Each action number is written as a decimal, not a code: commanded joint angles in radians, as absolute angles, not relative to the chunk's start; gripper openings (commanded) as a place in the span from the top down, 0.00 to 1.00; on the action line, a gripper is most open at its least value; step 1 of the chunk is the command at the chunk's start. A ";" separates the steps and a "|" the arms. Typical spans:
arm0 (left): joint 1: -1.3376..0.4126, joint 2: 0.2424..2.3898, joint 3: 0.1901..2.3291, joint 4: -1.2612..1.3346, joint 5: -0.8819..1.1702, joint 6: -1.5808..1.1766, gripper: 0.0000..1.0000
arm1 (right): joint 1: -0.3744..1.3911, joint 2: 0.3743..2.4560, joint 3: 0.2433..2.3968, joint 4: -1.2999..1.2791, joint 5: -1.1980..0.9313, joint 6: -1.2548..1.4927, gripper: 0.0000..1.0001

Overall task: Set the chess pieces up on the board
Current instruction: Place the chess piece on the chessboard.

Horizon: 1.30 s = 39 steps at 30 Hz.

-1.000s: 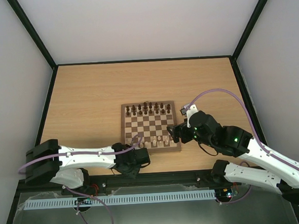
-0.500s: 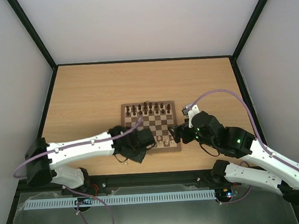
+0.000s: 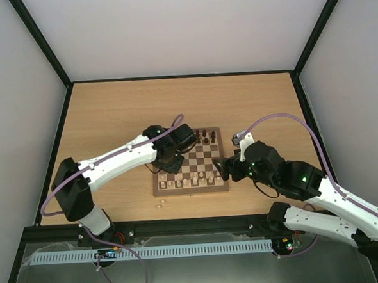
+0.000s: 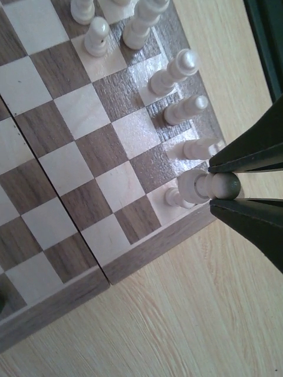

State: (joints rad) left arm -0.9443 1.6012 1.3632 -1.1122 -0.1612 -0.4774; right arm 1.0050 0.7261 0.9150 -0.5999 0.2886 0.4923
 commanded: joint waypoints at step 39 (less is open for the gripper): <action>-0.899 1.698 1.141 -0.877 -0.037 -0.401 0.86 | 1.002 0.721 0.897 -0.589 0.264 0.477 0.11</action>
State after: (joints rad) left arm -0.9035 1.6867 1.1526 -0.8799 -0.0483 -0.4072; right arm 1.0050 0.7261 0.9054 -0.5991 0.2687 0.4923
